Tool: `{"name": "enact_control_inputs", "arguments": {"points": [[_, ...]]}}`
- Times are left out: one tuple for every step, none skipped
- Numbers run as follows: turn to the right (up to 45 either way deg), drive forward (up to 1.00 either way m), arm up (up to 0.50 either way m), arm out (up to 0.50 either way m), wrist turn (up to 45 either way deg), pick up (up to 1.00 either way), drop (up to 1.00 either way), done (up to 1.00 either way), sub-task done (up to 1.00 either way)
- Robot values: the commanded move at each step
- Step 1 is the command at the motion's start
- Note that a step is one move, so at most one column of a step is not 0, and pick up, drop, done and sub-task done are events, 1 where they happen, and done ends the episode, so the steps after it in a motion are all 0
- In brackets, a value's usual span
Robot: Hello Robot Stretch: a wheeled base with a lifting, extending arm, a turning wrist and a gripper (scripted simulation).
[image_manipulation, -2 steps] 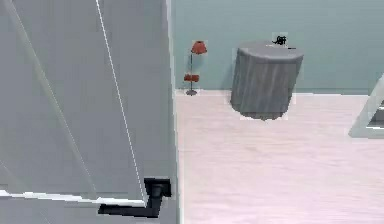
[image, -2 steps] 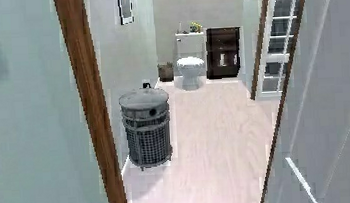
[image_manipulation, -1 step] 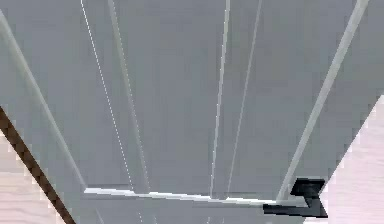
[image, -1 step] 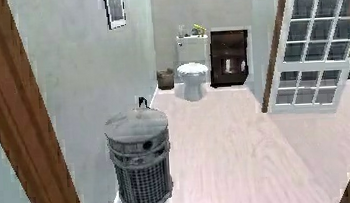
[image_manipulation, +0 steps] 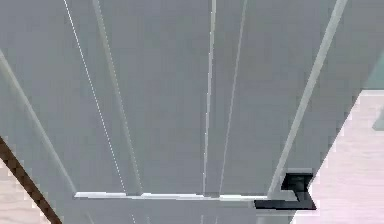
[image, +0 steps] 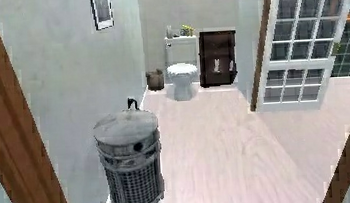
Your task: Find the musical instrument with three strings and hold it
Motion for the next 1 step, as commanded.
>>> {"name": "enact_control_inputs", "arguments": {"points": [[0.0, 0.75, 0.0, 0.0, 0.0, 0.0, 0.0, 0.0, 0.0]]}}
